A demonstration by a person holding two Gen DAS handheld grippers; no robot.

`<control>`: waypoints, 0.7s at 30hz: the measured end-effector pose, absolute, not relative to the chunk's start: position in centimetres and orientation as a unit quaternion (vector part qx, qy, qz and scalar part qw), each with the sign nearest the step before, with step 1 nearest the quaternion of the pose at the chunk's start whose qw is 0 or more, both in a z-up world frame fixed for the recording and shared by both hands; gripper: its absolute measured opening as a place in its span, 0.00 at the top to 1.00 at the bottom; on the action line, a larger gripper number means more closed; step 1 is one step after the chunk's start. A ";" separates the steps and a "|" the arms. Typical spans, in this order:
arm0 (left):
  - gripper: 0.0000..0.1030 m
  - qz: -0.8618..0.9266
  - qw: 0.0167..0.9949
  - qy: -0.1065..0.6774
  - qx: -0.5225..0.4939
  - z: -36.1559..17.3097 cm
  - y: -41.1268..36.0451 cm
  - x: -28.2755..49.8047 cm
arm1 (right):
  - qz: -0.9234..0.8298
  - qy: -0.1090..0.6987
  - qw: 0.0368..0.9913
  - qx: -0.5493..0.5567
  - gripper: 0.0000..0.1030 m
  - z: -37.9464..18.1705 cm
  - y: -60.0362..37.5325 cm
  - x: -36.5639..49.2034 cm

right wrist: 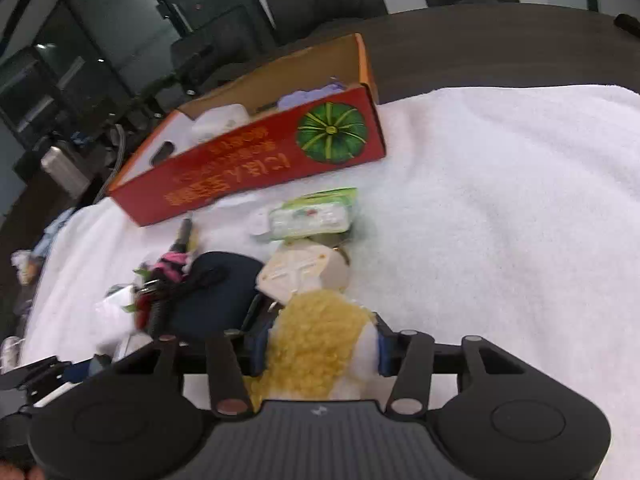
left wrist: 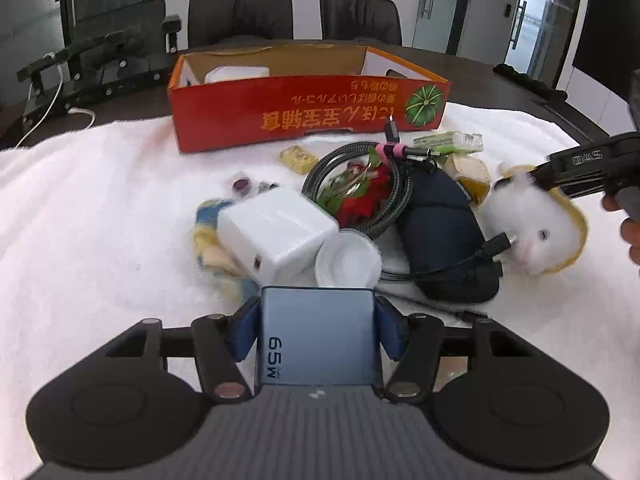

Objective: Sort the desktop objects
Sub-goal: 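Grasp the grey power bank with the left gripper while the right gripper grasps the plush sheep, then lower the power bank and plush sheep into the red box and release both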

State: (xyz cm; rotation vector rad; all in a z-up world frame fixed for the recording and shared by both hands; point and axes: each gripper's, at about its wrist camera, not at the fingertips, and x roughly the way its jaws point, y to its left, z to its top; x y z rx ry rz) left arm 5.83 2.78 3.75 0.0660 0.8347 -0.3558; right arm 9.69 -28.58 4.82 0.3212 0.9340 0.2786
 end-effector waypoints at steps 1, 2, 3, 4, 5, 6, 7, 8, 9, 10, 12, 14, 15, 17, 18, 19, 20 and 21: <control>0.42 -0.169 0.900 0.401 0.023 3.9 3.2 5.4 | 0.134 0.438 0.877 0.146 0.56 5.2 -28.8 8.9; 0.42 -0.164 0.903 0.397 0.015 4.1 3.6 4.9 | 0.133 0.430 0.882 0.141 0.56 5.7 -29.2 8.1; 0.42 -0.161 0.907 0.390 0.009 4.5 3.9 4.3 | 0.136 0.424 0.885 0.138 0.56 6.1 -29.5 7.3; 0.42 -0.159 0.911 0.380 0.005 5.0 4.3 3.7 | 0.137 0.418 0.887 0.142 0.56 6.6 -29.9 6.4; 0.43 -0.158 0.915 0.372 0.000 5.6 4.8 3.0 | 0.138 0.411 0.889 0.144 0.56 7.3 -30.5 5.7; 0.43 -0.159 0.917 0.366 -0.005 6.2 5.2 2.6 | 0.139 0.402 0.894 0.141 0.56 8.1 -30.9 4.8; 0.43 -0.158 0.919 0.360 -0.010 6.8 5.6 2.1 | 0.140 0.385 0.902 0.134 0.56 9.2 -31.2 3.8; 0.43 -0.157 0.922 0.354 -0.012 7.4 5.9 1.8 | 0.141 0.368 0.910 0.129 0.56 10.1 -31.4 3.0; 0.43 -0.156 0.925 0.347 -0.010 8.1 6.1 1.6 | 0.141 0.353 0.917 0.124 0.56 11.1 -31.6 2.4; 0.43 -0.155 0.927 0.340 -0.012 8.9 6.4 1.5 | 0.142 0.333 0.925 0.120 0.56 12.4 -31.8 1.7; 0.43 -0.159 0.933 0.322 -0.017 10.6 7.0 2.0 | 0.142 0.299 0.937 0.113 0.56 14.6 -32.1 1.1; 0.43 -0.153 0.940 0.305 -0.023 12.4 7.2 3.1 | 0.138 0.270 0.947 0.108 0.56 16.4 -32.2 1.5; 0.43 -0.154 0.941 0.300 -0.022 13.3 7.2 3.8 | 0.136 0.263 0.949 0.111 0.56 17.0 -32.2 2.0; 0.43 -0.158 0.941 0.298 -0.026 15.0 7.1 6.1 | 0.139 0.260 0.949 0.112 0.56 18.1 -32.1 3.6; 0.43 -0.162 0.940 0.300 -0.023 15.9 6.8 7.7 | 0.140 0.260 0.949 0.110 0.56 18.7 -31.8 5.0; 0.43 -0.157 0.939 0.304 -0.024 16.7 6.4 9.5 | 0.140 0.261 0.950 0.103 0.56 19.1 -31.5 6.1; 0.43 -0.150 0.940 0.307 -0.018 17.5 5.8 11.5 | 0.135 0.258 0.952 0.093 0.56 19.8 -31.0 7.6; 0.43 -0.141 0.940 0.310 -0.013 18.0 5.3 13.2 | 0.127 0.255 0.955 0.082 0.56 20.4 -30.4 9.4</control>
